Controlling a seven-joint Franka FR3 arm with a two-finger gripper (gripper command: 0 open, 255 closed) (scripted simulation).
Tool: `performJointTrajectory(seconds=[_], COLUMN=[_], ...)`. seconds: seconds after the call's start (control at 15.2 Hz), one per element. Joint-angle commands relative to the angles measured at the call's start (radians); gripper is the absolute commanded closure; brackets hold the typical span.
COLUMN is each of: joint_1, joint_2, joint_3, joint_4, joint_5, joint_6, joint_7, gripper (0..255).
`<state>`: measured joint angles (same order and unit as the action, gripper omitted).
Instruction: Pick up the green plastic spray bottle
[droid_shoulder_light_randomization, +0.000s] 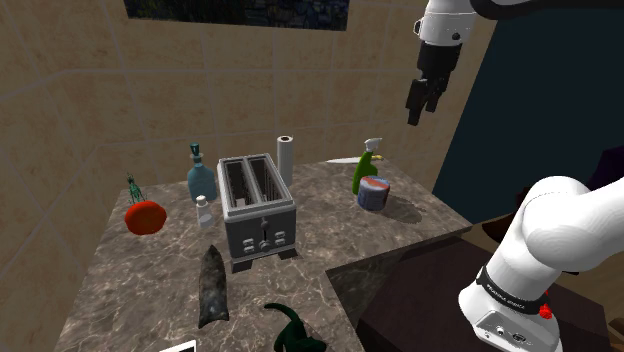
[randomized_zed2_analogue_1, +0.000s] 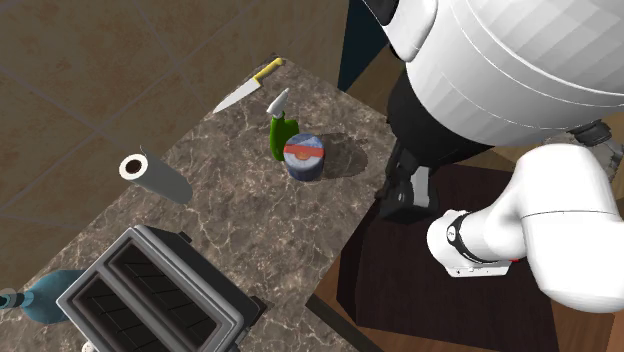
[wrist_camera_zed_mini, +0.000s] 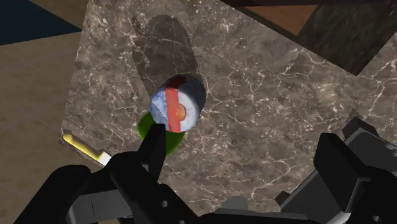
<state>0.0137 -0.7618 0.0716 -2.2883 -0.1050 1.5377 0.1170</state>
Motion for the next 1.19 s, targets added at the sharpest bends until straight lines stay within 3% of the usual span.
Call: performJointTrajectory(seconds=[0.0,0.66,1.12], joint_1=[0.0,0.045,0.091], joint_2=[0.0,0.179,0.412], joint_3=[0.0,-0.255,-0.407], joint_4=[0.0,-0.033,0.053], joint_5=[0.0,-0.124,-0.126], joint_6=[0.0,0.234,0.391], joint_7=[0.0,-0.486,-0.827], gripper=[0,0,0])
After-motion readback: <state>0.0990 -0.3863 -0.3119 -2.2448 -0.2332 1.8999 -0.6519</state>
